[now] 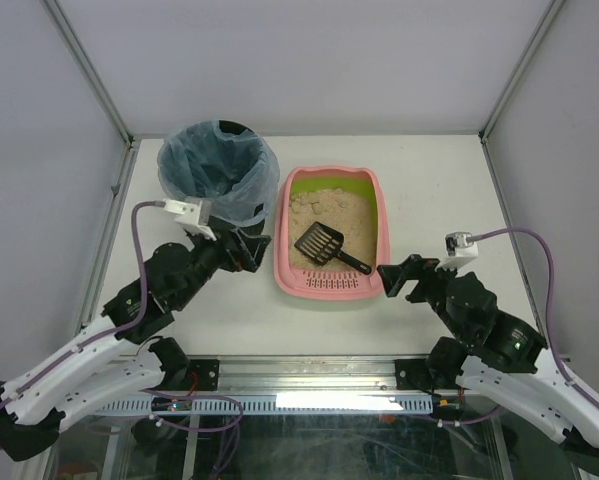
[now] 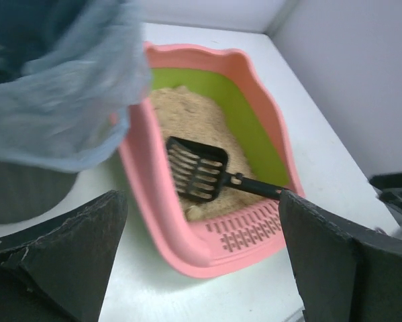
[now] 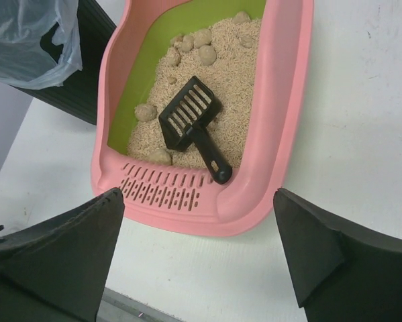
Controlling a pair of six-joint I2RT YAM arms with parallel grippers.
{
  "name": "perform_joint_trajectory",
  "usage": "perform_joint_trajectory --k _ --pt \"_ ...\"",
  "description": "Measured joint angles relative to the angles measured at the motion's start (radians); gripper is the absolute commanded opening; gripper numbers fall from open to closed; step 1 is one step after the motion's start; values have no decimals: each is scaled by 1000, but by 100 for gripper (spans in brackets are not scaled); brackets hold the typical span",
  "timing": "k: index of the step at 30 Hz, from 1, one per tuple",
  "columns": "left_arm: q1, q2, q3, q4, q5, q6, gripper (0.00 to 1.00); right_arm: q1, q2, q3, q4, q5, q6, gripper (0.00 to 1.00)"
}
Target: Clean the litter box
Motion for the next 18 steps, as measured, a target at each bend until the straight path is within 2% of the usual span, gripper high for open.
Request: perform_joint_trajectory --k 5,9,18 --pt "0 -156 -2 -195 -208 -73 99 0 -28 0 9 4 -19 100" --pt "0 -254 -2 -318 -319 -122 99 0 -27 0 10 13 -21 100" --pt "0 -364 -2 -443 -421 -171 99 0 -14 0 8 27 -33 100"
